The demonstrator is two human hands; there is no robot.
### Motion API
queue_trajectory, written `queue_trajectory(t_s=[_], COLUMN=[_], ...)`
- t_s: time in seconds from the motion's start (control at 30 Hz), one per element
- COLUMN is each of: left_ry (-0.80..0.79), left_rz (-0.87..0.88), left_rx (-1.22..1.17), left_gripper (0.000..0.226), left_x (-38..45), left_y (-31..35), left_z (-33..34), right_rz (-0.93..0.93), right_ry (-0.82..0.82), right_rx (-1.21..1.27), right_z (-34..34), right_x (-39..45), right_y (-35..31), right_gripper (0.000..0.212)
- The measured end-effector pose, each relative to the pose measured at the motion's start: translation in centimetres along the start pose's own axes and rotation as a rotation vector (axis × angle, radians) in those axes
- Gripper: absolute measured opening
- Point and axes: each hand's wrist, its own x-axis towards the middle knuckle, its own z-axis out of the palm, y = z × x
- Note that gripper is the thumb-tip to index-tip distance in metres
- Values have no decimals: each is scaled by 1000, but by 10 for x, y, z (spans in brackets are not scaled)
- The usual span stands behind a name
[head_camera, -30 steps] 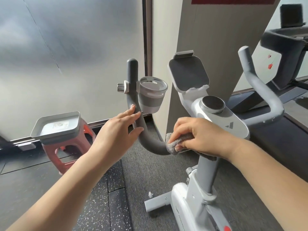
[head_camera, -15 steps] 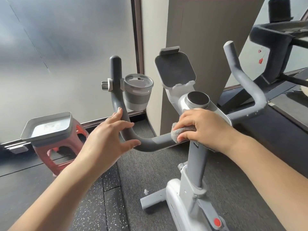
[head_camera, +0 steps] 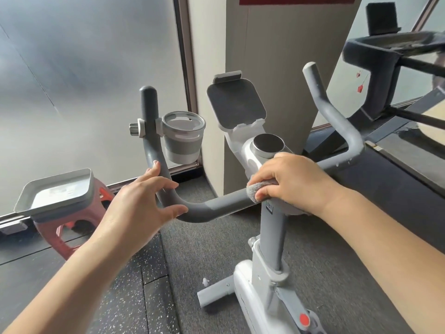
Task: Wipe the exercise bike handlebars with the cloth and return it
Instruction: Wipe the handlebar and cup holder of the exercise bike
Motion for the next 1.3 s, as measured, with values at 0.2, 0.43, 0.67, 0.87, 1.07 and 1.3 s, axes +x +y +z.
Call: queue_trajectory(t_s=[0.2,0.43,0.67,0.87,1.07,1.3], left_ry=[5,32,35,46,54,60], left_rz=[-10,5,44,92,123,159], left_rx=[-4,-14,-27,-38,-69,-72], left_gripper=[51,51,50,52,52,51], left_x=[1,-2,-2,-2,-3,-1], left_y=[1,-2,-4,-10,-15,-22], left_z=[0,2,2,6,6,6], right_rz=[-193,-2,-19,-6,-122,-6], right_ry=[-23,-85,-75,-246,-341,-450], right_rx=[87,47,-123,-131,145,-60], right_z=[21,-8,-2,-2,25,-3], right_x=[12,9,33,42,56,59], right_y=[-39,3,-16,-38,-81,-47], right_gripper=[25,18,20,24,17,17])
